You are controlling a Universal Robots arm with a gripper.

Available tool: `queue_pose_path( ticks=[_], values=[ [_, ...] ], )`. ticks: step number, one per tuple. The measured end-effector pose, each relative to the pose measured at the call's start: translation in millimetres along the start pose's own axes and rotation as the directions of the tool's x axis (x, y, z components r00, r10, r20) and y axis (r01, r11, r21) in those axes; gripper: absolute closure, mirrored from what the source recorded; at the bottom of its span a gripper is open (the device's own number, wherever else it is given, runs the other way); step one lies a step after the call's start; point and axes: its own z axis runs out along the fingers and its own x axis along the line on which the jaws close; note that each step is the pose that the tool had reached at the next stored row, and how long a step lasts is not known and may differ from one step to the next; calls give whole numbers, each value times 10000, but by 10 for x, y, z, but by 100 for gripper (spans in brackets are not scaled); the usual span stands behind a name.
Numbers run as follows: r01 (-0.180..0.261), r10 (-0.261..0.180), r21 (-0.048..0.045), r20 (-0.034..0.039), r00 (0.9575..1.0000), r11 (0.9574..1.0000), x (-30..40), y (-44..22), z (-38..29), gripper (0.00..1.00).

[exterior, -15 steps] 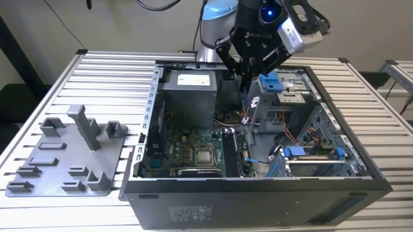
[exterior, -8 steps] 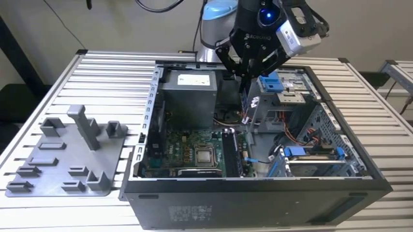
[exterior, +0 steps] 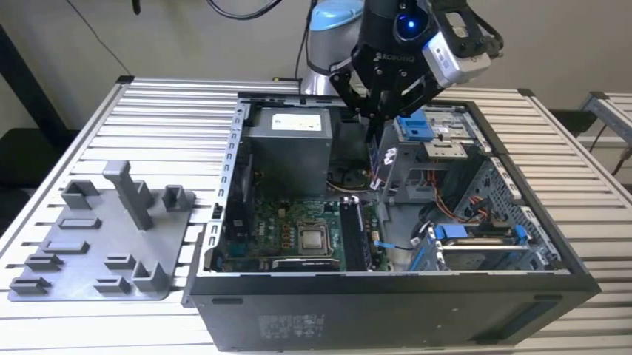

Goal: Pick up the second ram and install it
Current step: 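Insert the second ram into the second slot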

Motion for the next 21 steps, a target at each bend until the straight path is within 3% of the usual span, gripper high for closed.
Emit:
queue_pose_path(
  ticks=[9, 21],
  values=[
    [-7, 7, 4, -1, 10000, 10000, 0, 0, 85, 85],
    [80, -80, 4, 0, 10000, 10000, -1, 1, 271, 85]
  ],
)
